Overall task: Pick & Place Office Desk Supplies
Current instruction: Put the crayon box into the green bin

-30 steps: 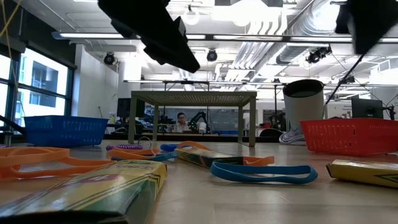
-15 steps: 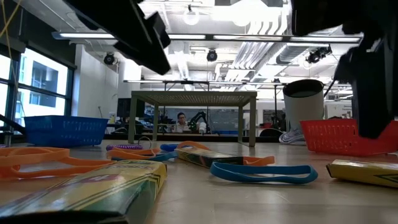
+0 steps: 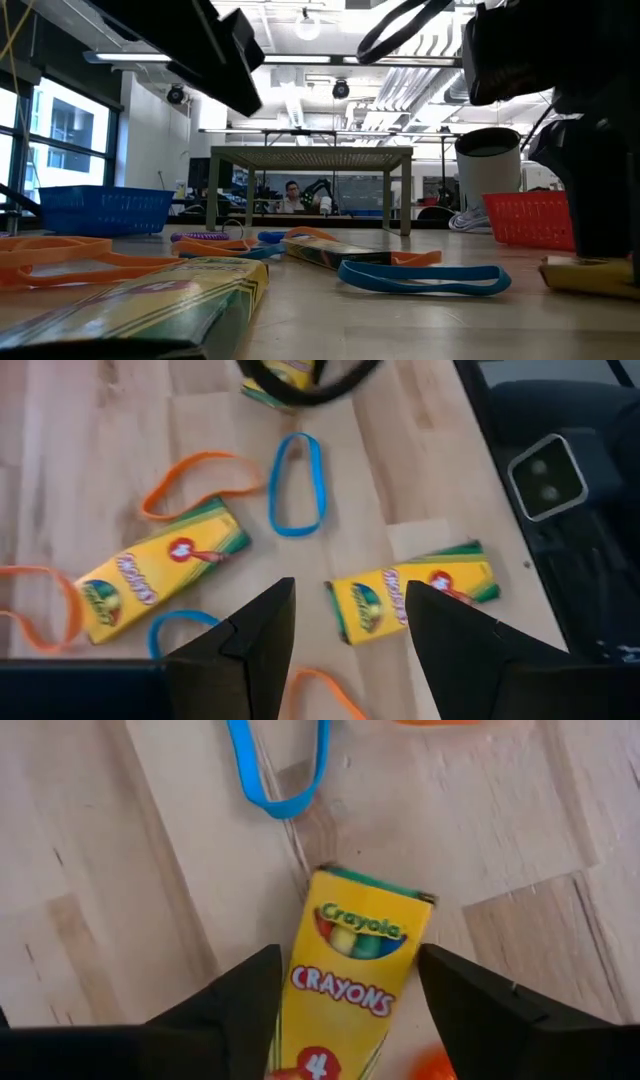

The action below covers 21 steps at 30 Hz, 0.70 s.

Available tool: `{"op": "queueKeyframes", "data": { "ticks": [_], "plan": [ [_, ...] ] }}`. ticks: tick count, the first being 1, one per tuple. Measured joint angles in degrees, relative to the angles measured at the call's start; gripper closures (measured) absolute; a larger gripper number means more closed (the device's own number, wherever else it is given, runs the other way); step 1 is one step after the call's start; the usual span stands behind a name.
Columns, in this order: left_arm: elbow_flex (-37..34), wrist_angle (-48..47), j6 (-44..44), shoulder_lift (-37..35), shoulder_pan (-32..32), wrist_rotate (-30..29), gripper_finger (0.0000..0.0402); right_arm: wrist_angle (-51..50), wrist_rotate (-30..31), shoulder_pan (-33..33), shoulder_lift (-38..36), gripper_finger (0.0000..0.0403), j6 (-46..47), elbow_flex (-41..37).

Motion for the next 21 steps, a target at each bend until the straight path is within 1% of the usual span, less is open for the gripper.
{"op": "queueKeyframes", "data": {
  "ticks": [7, 12, 16, 21],
  "plan": [
    [0.0, 0.2, 0.2, 0.0, 1.8, 0.1, 0.0215, -4.1, 2.2, 0.0, 0.1, 0.0196, 0.0, 0.0],
    [0.0, 0.2, 0.2, 0.0, 1.8, 0.2, 0.0215, -4.7, 3.6, 0.0, 0.1, 0.0211, 0.0, -1.1],
    [0.0, 0.2, 0.1, 0.0, 1.8, 0.2, 0.0215, -4.4, 3.7, 0.0, 0.1, 0.0229, 0.0, -1.1],
    [0.0, 0.2, 0.0, 0.0, 1.8, 0.2, 0.0215, -2.0, 2.2, 0.0, 0.1, 0.0250, -1.6, -1.2]
  ]
}}
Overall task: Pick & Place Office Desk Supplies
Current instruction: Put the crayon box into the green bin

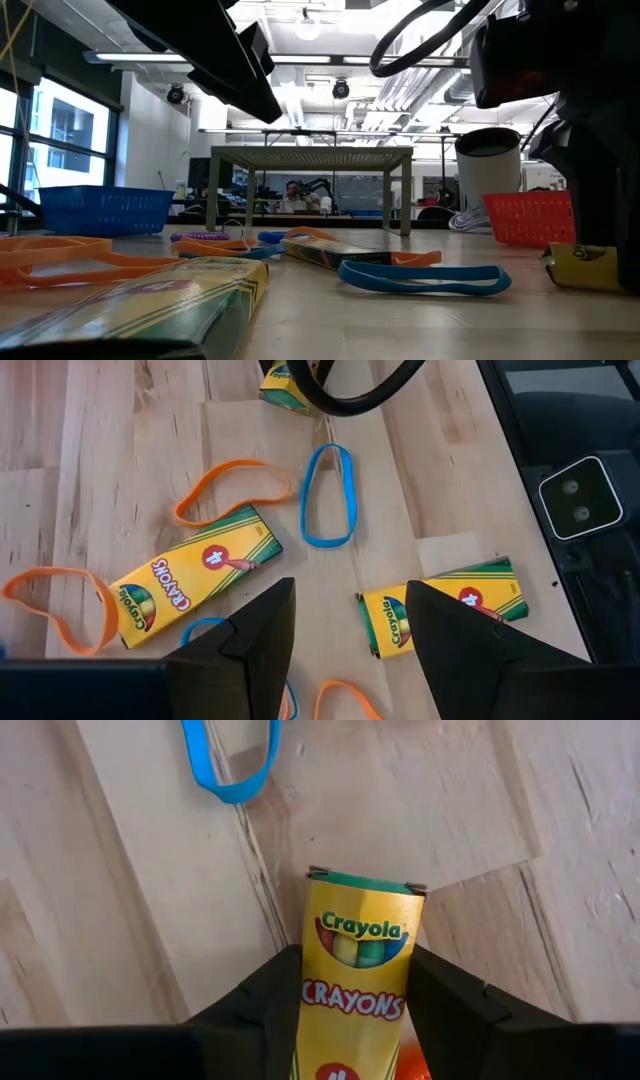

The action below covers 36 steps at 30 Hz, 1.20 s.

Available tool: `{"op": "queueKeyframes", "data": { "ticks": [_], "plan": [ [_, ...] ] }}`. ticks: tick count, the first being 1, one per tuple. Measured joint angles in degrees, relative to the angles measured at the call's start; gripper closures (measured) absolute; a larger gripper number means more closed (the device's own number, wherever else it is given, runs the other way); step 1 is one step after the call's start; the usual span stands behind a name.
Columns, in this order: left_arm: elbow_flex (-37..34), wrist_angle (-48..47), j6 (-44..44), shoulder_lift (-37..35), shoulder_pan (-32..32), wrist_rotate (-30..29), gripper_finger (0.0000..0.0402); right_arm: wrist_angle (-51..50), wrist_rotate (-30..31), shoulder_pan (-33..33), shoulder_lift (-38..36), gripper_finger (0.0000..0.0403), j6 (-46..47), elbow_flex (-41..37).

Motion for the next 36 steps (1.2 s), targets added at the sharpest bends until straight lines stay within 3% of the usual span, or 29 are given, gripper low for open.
{"op": "queueKeyframes", "data": {
  "ticks": [8, 19, 23, 31, 36],
  "plan": [
    [0.0, 1.5, 1.7, 0.0, 0.0, 0.0, 0.0215, 0.1, -1.6, -0.1, -0.6, 0.0255, 0.3, -0.1],
    [0.0, 5.5, 17.8, 0.0, 0.0, -3.0, 0.0215, -1.5, -2.4, 0.0, -5.5, 0.0257, -0.2, 3.0],
    [0.0, 7.0, 23.7, 0.0, 0.0, -3.0, 0.0215, 4.5, -1.4, -0.1, -7.6, 0.0257, -4.9, 5.0],
    [0.0, 18.0, 16.7, 0.0, 0.0, -3.0, 0.0215, 15.3, -0.6, -0.7, -8.1, 0.0257, -13.0, 6.8],
    [0.0, 17.6, 30.2, 0.0, -1.2, -3.0, 0.0215, 17.8, -0.9, -1.2, -8.1, 0.0257, -10.6, 6.8]
  ]
}}
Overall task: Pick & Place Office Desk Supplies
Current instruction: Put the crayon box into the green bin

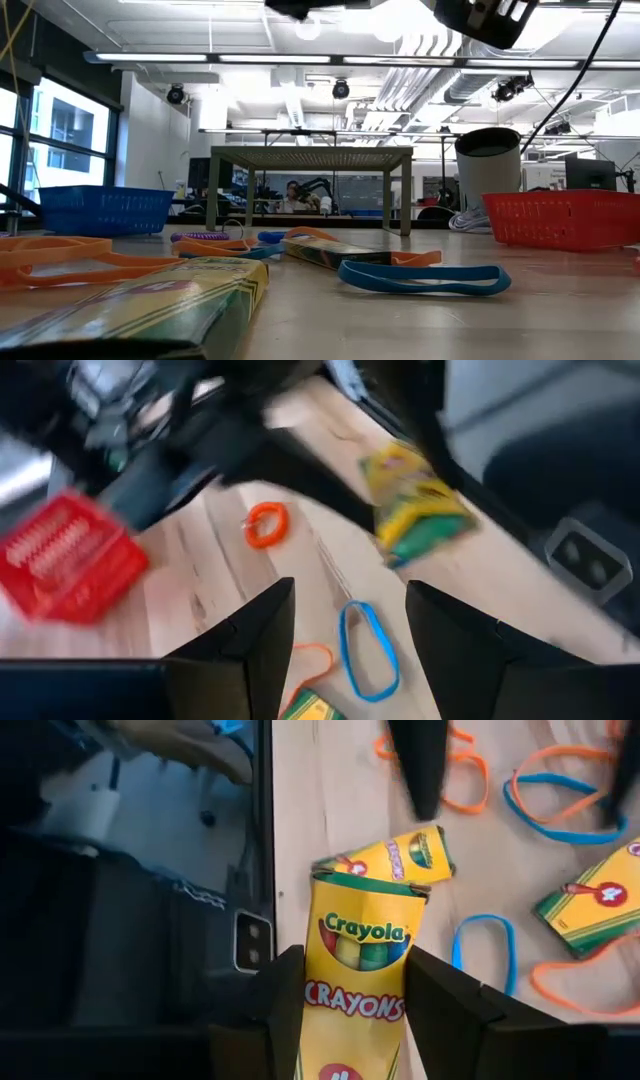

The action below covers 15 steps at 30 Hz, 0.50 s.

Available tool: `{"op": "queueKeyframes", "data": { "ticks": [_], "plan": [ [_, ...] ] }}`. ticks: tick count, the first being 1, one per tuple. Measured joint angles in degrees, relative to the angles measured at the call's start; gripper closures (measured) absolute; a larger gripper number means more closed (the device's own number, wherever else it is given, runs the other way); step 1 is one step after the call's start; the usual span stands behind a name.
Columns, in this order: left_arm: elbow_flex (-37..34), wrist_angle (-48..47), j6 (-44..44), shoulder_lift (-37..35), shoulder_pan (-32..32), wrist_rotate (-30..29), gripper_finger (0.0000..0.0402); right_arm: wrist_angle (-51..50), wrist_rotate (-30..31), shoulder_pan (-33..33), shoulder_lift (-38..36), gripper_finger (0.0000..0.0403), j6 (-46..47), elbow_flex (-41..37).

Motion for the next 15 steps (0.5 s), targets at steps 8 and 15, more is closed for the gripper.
{"op": "queueKeyframes", "data": {
  "ticks": [8, 15],
  "plan": [
    [0.0, 0.3, 18.6, 0.2, -3.2, -0.3, 0.0215, 3.3, -2.7, -0.1, 0.0, 0.0257, 0.1, 0.0],
    [0.0, 3.9, 21.6, 0.3, -3.4, -1.6, 0.0215, 4.4, -2.0, -1.4, 0.0, 0.0257, -1.2, 0.0]
  ]
}}
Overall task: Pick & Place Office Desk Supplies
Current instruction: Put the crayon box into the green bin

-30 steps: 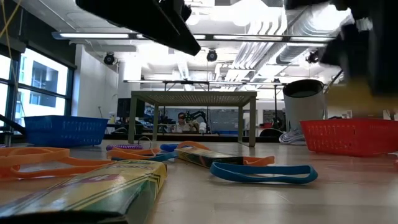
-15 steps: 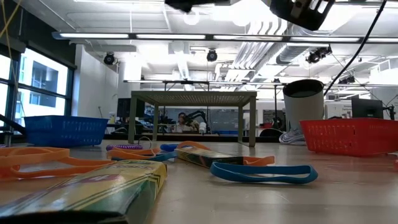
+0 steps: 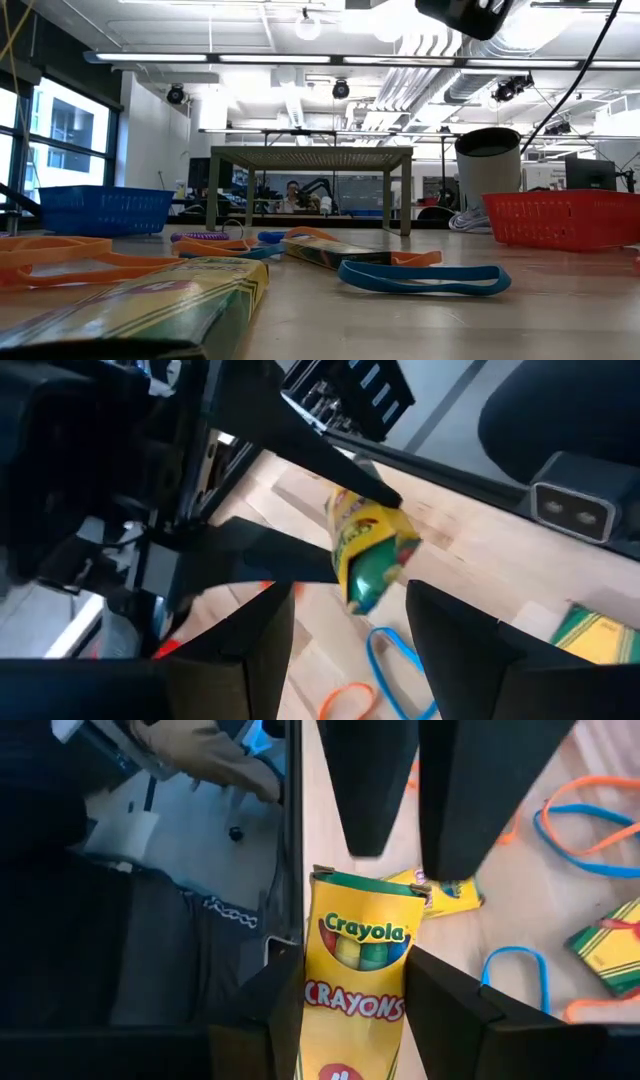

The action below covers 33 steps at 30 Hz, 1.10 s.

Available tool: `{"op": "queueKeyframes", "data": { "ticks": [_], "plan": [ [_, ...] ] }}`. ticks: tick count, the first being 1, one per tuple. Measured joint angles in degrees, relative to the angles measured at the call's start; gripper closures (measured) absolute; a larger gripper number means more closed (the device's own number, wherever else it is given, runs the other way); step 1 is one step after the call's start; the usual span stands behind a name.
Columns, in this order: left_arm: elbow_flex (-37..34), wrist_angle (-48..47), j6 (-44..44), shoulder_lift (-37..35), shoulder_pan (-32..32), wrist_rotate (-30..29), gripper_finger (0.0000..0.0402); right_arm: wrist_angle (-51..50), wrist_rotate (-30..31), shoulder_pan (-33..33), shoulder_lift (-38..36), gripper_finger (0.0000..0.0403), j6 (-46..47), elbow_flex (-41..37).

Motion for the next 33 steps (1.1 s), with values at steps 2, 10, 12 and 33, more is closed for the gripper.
{"op": "queueKeyframes", "data": {
  "ticks": [2, 10, 12, 33],
  "plan": [
    [0.0, 0.3, 0.8, 0.0, 0.0, 0.0, 0.0215, 0.4, 0.1, -0.5, 0.0, 0.0257, -0.6, 0.0],
    [0.0, -0.6, 1.4, 0.4, -0.2, 1.4, 0.0215, 1.5, -0.7, -2.1, 0.0, 0.0257, -2.6, 0.0],
    [0.0, -1.0, 1.5, 0.8, -0.3, 1.2, 0.0215, 1.7, -0.9, -2.1, -0.1, 0.0257, -2.9, 0.0],
    [0.0, 2.5, 6.7, 2.6, 0.0, 0.4, 0.0257, 3.6, -1.2, -2.6, -0.1, 0.0257, -2.8, 0.0]
  ]
}}
